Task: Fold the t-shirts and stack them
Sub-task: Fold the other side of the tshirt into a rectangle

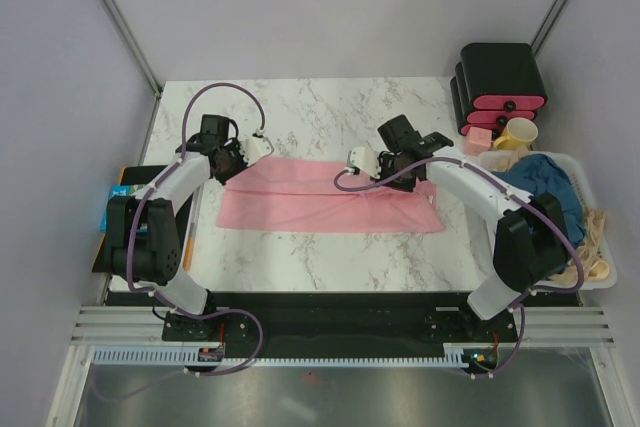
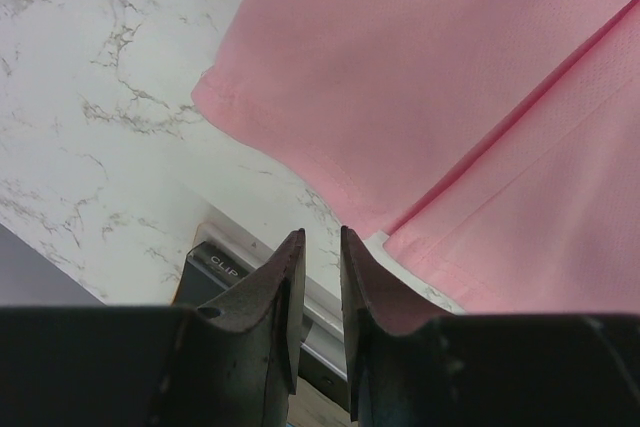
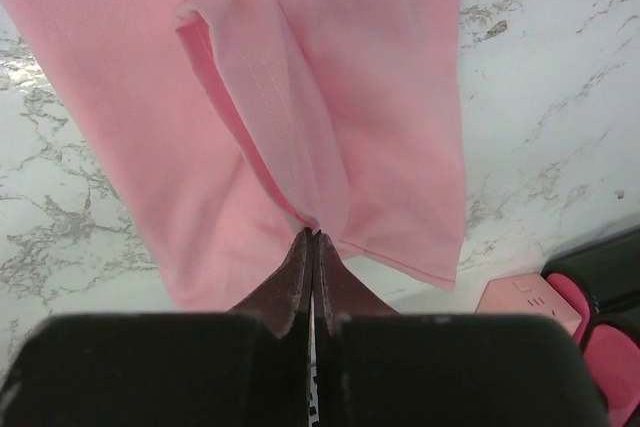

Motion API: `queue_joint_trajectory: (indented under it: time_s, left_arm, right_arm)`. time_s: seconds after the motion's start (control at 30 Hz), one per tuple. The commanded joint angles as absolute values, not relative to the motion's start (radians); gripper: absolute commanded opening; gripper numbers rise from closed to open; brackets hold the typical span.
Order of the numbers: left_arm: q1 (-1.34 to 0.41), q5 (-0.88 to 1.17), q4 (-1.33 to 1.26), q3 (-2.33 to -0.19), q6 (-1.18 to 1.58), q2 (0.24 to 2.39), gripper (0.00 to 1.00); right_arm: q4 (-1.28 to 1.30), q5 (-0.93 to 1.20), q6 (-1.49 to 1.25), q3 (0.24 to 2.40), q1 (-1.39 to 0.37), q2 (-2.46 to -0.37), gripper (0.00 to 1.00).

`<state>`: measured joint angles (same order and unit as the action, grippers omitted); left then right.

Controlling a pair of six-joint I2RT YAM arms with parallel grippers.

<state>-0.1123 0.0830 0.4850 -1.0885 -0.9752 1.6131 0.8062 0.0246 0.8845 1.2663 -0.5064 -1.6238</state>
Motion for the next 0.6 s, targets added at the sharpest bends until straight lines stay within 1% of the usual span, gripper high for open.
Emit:
queue_joint_trajectory:
  time_s: [0.0,0.57]
  left_arm:
    - [-0.107,0.11,0.492,-1.085,-0.943,1.612,0.28]
    - [-0.107,0.118,0.492,-1.092,-0.937,1.635,0.28]
  right_arm:
    - [0.861,0.026,0.916,1.312,-0.505,-1.575,0.0]
    - [0.968,0.052,0.979,1.24,-0.512,-1.539,0.01]
